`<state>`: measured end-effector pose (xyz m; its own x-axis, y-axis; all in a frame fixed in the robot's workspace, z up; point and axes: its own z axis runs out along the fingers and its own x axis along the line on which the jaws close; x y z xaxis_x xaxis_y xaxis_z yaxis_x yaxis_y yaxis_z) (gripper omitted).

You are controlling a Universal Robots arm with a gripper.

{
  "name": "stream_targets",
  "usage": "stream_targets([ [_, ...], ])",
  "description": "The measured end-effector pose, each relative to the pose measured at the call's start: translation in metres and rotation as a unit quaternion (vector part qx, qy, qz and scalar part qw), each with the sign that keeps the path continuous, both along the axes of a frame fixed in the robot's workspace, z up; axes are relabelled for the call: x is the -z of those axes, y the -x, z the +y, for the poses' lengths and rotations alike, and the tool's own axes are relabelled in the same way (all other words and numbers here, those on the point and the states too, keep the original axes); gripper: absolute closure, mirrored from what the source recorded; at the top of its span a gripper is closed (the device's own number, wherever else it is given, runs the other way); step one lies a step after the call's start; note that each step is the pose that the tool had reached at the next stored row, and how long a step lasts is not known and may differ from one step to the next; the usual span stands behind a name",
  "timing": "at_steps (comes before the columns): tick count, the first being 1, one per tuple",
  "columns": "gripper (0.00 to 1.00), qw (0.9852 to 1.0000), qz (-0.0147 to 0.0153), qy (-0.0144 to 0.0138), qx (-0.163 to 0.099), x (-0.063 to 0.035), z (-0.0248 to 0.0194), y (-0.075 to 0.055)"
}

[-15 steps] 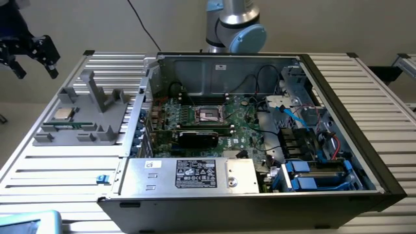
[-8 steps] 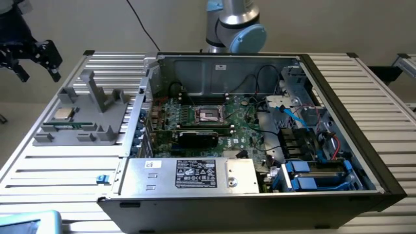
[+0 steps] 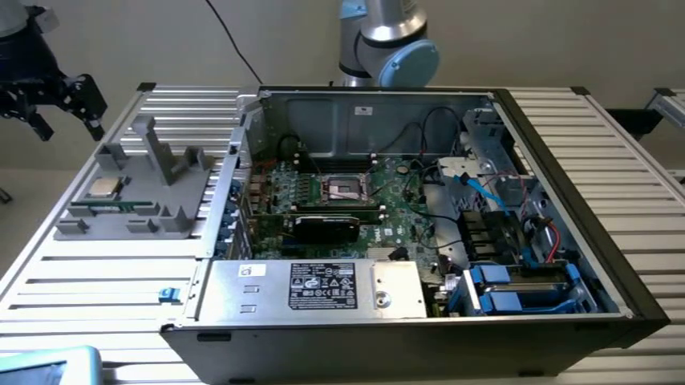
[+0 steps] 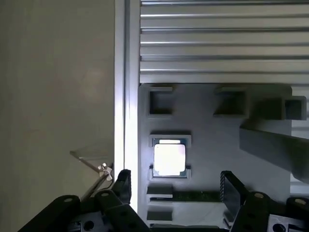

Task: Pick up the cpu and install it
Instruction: 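Pick up the cpu and move it towards the insertion slot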

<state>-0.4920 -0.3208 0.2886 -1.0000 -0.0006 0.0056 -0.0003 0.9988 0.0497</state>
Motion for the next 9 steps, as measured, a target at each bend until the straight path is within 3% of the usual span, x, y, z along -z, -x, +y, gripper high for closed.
stream_targets([
  [9, 0.16, 1.0000, 0.0008, 0.0000, -0.004, 0.0163, -0.0041, 0.000],
])
